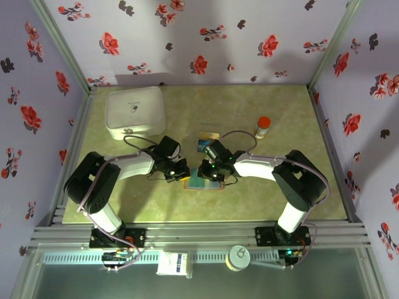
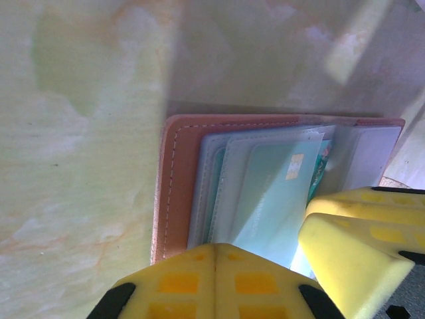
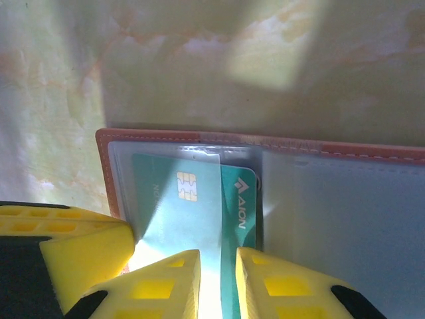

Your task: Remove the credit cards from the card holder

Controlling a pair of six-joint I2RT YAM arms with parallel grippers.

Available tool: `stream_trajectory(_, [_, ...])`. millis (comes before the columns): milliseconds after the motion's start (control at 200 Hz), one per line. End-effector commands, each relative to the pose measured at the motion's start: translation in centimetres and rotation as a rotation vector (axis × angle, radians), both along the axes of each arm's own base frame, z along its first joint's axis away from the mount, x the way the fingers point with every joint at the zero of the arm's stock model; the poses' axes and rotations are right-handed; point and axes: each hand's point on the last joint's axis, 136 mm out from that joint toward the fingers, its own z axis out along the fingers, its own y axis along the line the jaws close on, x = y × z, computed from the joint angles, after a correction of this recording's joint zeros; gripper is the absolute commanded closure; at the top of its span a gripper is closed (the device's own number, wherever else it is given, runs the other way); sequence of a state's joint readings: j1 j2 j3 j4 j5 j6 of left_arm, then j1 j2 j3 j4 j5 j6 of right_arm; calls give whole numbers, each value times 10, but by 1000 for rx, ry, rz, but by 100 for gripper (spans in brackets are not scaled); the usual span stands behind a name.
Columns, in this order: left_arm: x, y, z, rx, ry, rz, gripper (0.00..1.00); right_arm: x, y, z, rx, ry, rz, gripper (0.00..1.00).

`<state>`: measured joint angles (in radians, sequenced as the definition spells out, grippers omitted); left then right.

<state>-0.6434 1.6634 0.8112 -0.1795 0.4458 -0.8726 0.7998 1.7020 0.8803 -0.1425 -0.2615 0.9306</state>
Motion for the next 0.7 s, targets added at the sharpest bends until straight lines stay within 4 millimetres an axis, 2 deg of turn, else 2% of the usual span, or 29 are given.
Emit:
stream_trajectory(0, [-5, 12, -14, 64, 26, -6, 95, -3, -9, 1, -63, -11, 11, 77])
stream_trajectory(290, [2, 7, 1, 48, 1, -12, 95, -2, -15, 11, -78, -42, 15, 76])
stream_trajectory(510, [4, -5, 16, 27, -23, -36, 94, -2, -17, 22, -68, -69, 25, 76])
stream_trajectory(695, [0, -14, 13, 33, -12, -58, 95, -2, -18, 23, -59, -68, 22, 76])
